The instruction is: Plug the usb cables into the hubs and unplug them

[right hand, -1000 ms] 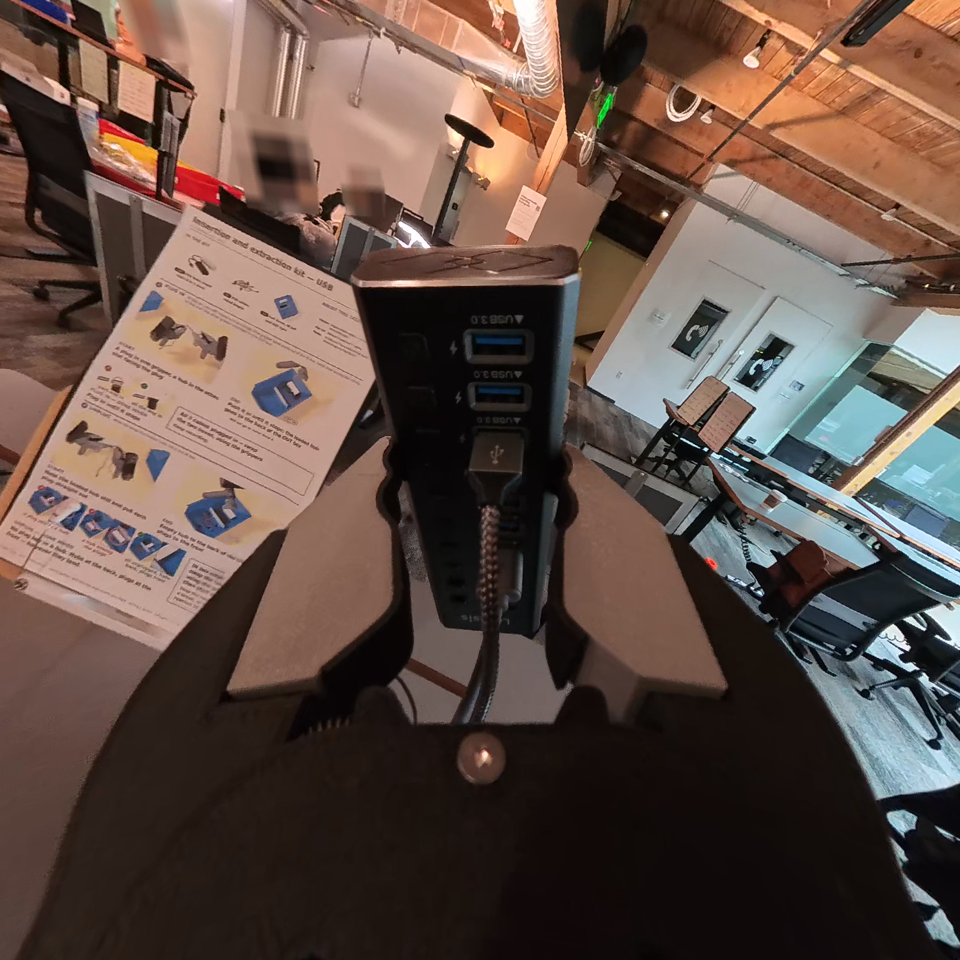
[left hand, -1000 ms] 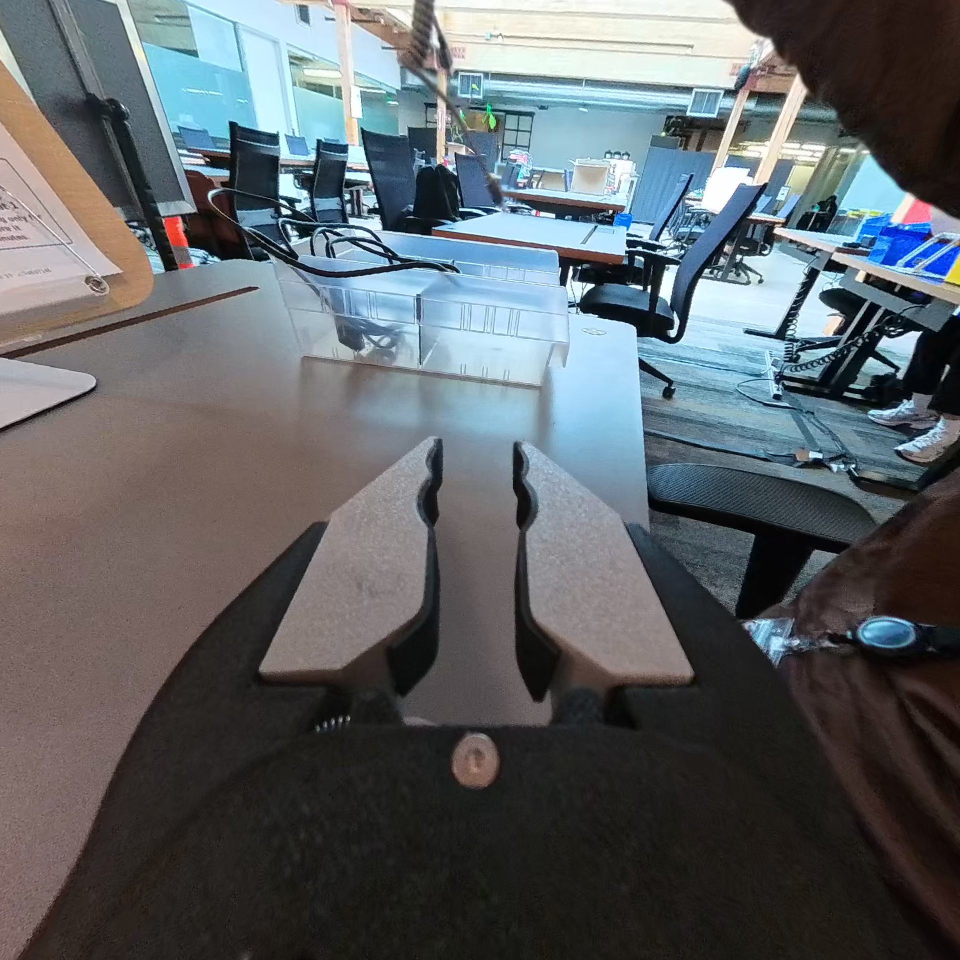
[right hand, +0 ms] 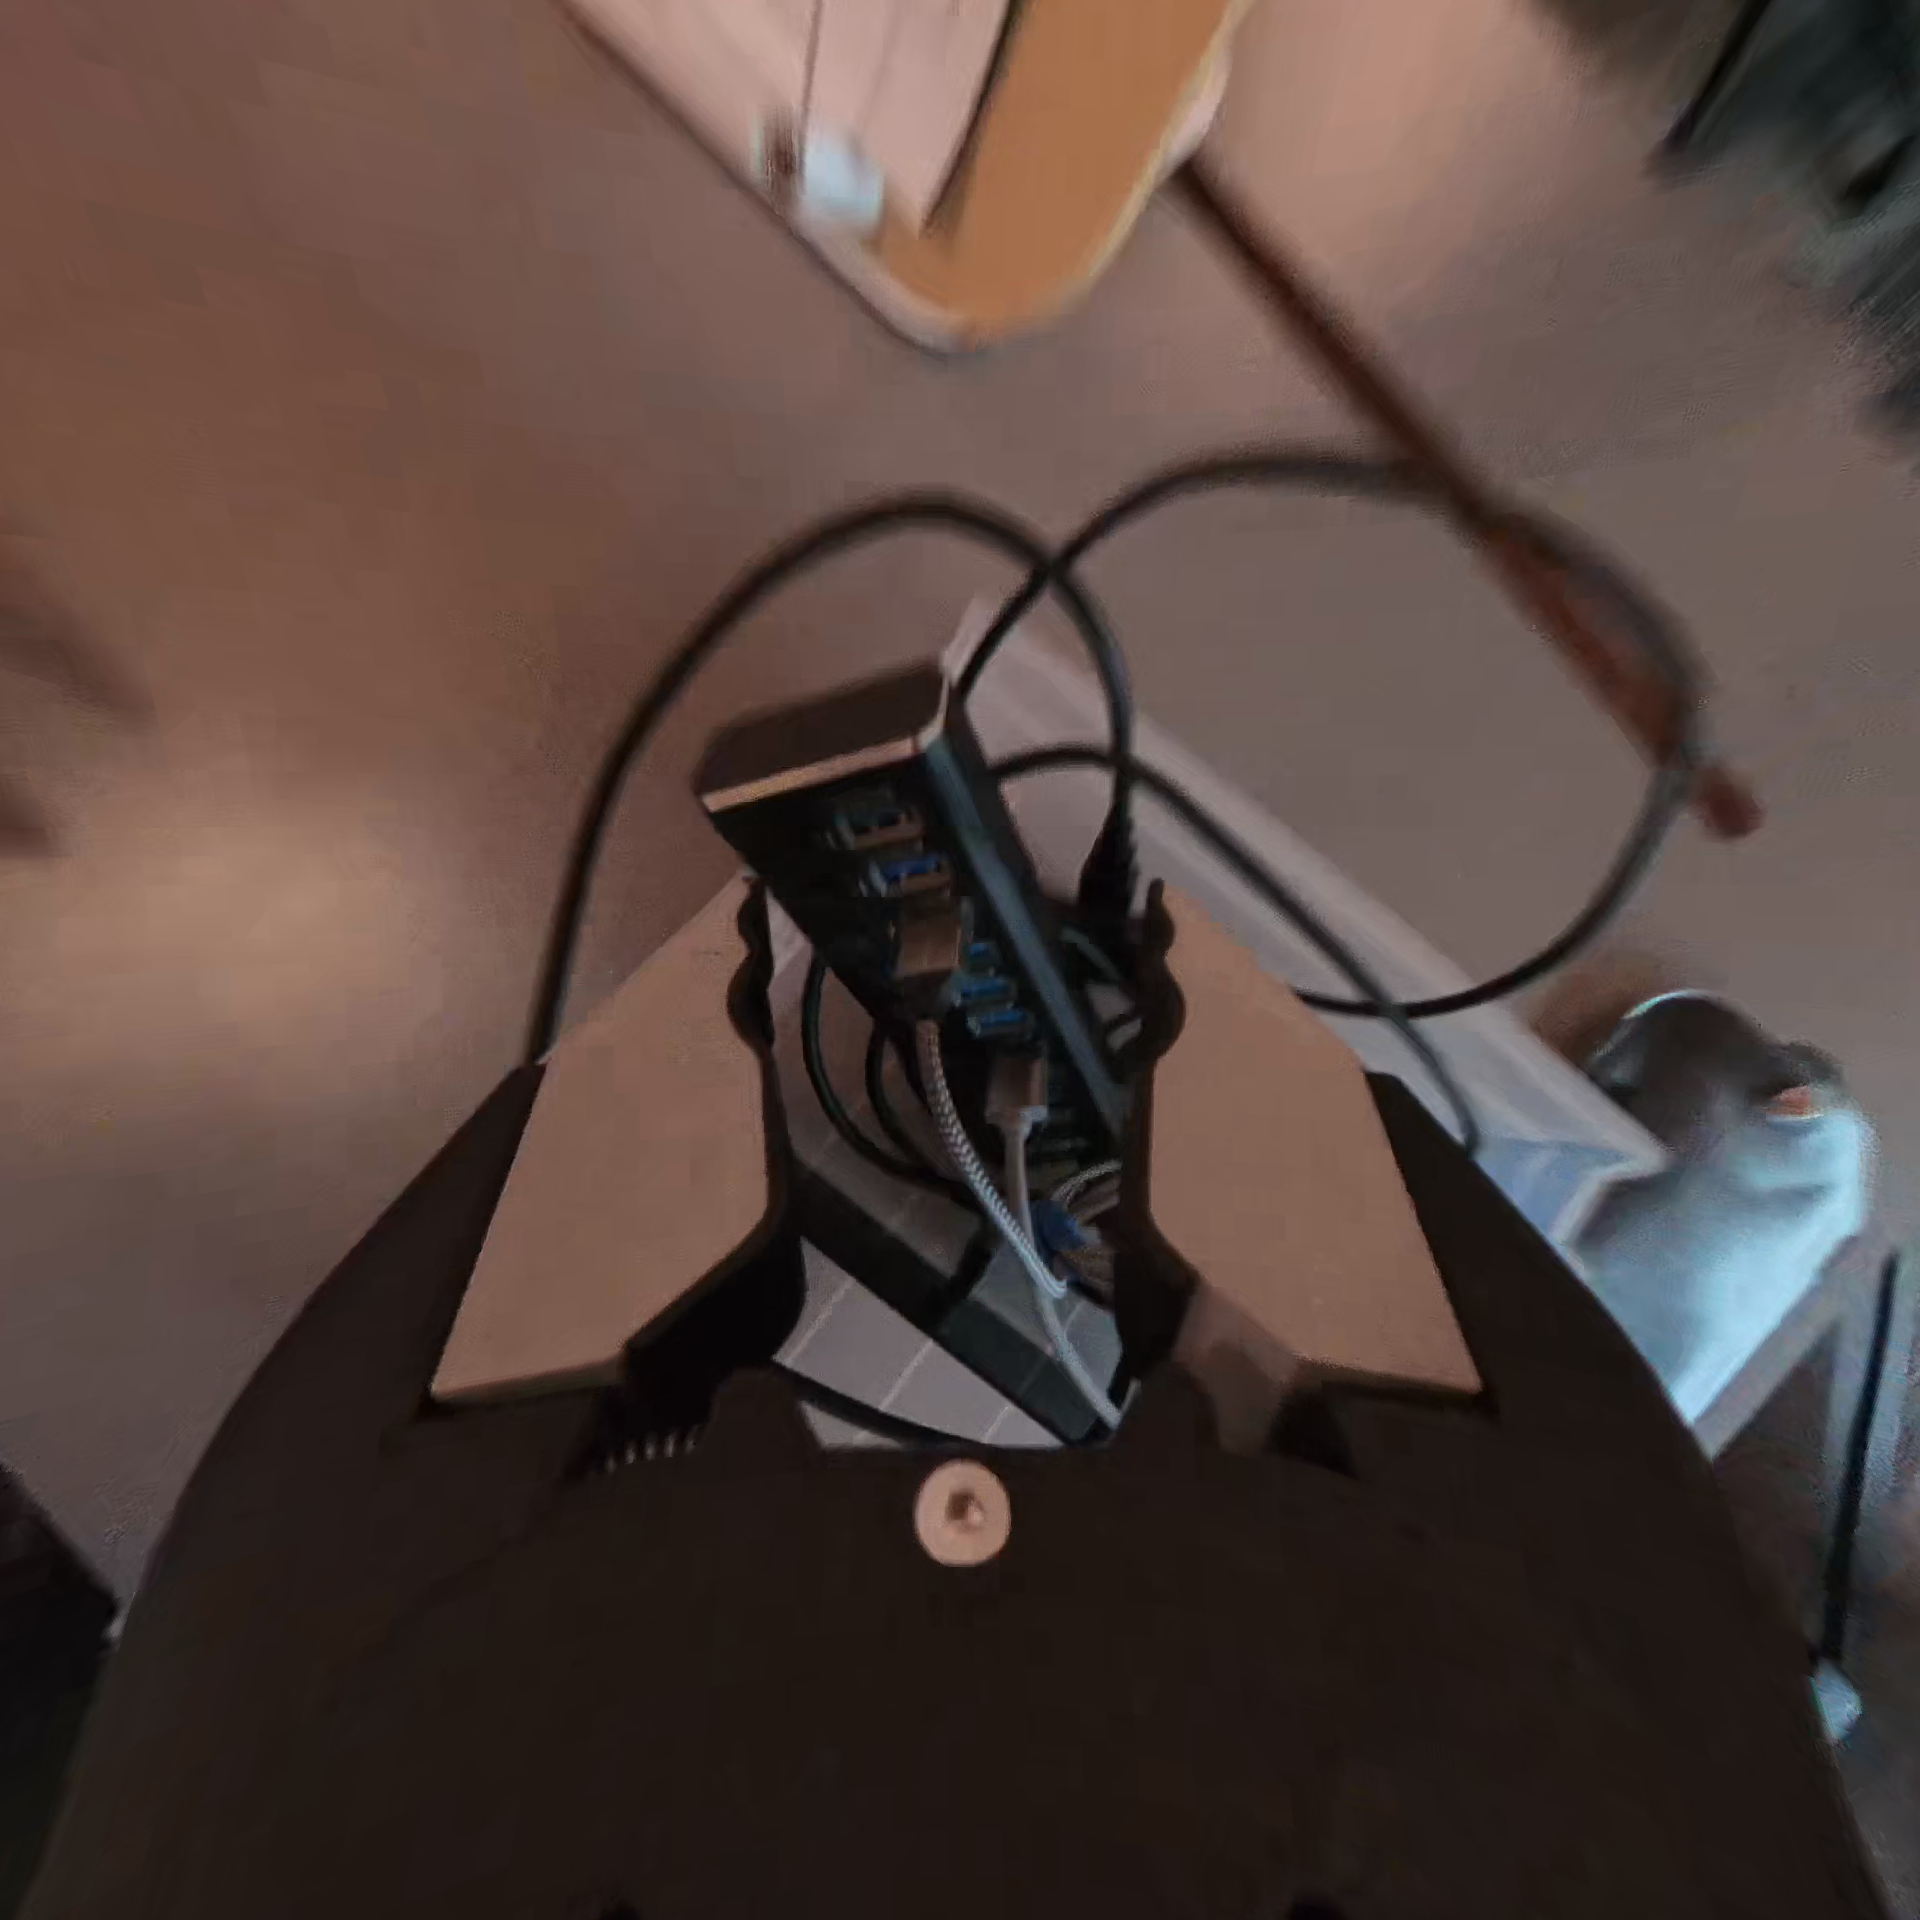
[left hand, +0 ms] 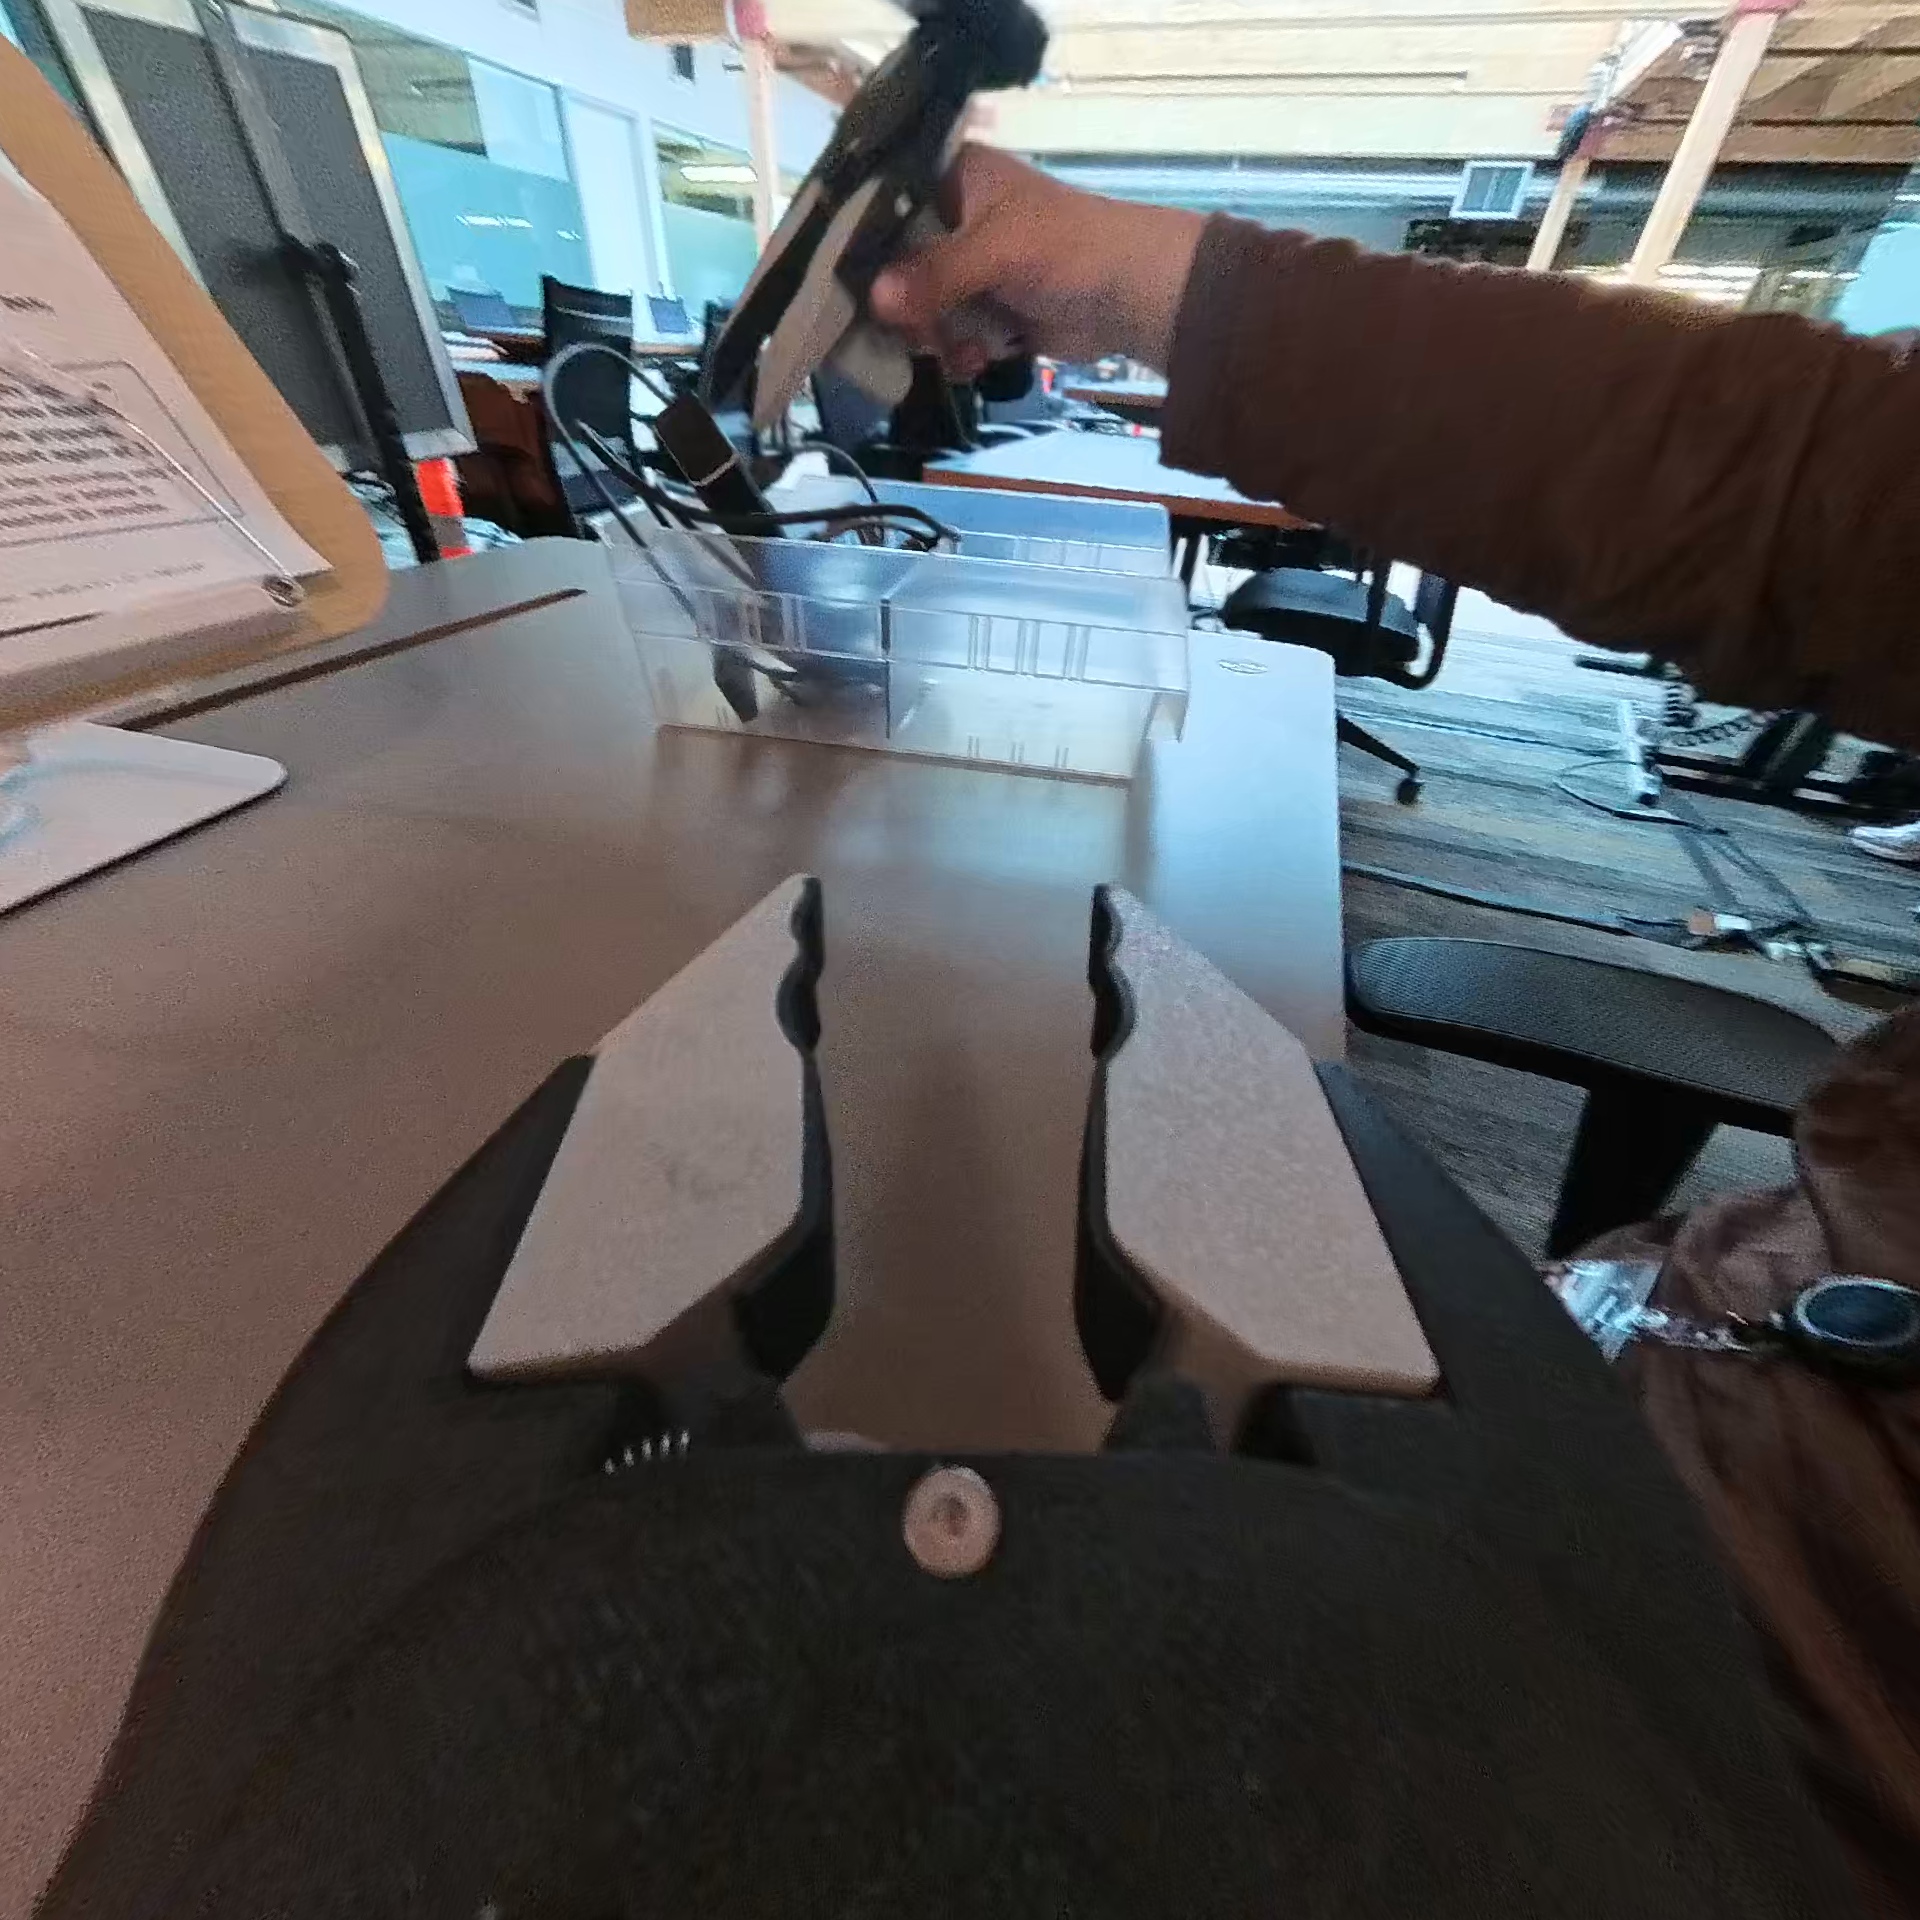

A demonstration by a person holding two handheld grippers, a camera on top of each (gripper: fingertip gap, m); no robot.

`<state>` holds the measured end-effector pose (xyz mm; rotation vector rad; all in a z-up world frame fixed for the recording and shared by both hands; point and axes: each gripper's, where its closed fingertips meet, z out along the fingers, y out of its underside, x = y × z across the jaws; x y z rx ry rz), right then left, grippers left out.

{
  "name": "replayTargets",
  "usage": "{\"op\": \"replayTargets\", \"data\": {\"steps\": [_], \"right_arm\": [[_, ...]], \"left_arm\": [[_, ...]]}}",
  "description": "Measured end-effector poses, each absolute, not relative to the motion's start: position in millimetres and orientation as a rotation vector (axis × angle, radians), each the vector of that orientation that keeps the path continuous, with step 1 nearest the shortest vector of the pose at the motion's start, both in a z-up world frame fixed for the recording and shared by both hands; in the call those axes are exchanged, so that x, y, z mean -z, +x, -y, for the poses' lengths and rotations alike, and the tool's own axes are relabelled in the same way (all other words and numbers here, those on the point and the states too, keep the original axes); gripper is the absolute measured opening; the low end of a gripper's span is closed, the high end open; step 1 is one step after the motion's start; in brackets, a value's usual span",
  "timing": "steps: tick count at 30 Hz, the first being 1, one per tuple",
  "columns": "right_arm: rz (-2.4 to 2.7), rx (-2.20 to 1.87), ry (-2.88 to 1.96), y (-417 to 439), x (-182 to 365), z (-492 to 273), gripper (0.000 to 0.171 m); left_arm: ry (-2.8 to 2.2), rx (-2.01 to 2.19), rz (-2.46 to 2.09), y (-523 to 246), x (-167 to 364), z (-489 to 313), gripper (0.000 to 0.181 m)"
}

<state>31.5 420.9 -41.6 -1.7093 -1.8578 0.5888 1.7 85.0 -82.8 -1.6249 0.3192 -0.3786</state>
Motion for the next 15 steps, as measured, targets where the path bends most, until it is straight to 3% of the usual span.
{"op": "replayTargets", "data": {"steps": [3, 7, 12, 15], "right_arm": [[1.625, -0.743, -1.616, 42, -20, -406, 0.07], [1.447, -1.12, -1.405, 85, -61, -336, 0.085], [1.35, -1.235, -1.418, 139, -9, -288, 0.112], [1.335, -1.182, -1.523, 157, 38, -280, 0.122]], "left_arm": [[-1.583, 0.326, -0.279, -4, 76, -79, 0.072], [-1.656, 0.397, -0.194, -11, 55, -55, 0.082], [-1.696, 0.321, 0.013, -47, 10, 8, 0.082], [-1.775, 0.136, 0.121, -84, 16, 54, 0.084]]}}
